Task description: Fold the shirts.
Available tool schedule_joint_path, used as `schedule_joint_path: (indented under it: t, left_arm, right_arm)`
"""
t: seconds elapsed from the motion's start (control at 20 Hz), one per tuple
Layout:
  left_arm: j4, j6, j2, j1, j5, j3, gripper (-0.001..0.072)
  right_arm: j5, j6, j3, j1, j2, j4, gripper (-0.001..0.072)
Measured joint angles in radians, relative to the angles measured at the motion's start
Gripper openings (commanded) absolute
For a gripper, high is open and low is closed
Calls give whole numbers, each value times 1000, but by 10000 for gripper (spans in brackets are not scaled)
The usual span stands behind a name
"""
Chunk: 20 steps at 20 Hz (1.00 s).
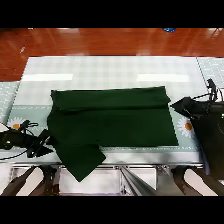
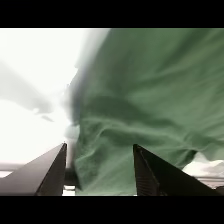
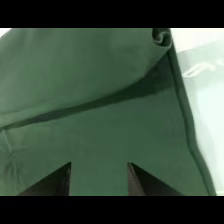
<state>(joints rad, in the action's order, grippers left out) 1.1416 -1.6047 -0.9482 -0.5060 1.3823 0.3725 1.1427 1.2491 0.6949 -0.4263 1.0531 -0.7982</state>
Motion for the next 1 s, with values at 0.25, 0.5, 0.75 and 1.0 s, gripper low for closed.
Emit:
schedule_joint_path:
  t: [0.25,0.5,0.75,1.0]
  left_arm:
    - [-5,-26,-12,161,-26,-18,461]
    - [-26,-8,-26,271,-67,-22,18]
    - [-47,17,-26,295,-58,-12,18]
    - [-65,23,-26,299,-63,-9,19]
  right_arm:
    - [-5,-11,-7,0,-5,9,407]
    - [-20,0,-8,-95,-11,5,407]
    - [101,52,-46,-238,-31,-140,408]
    - [206,132,-118,-253,-60,-344,408]
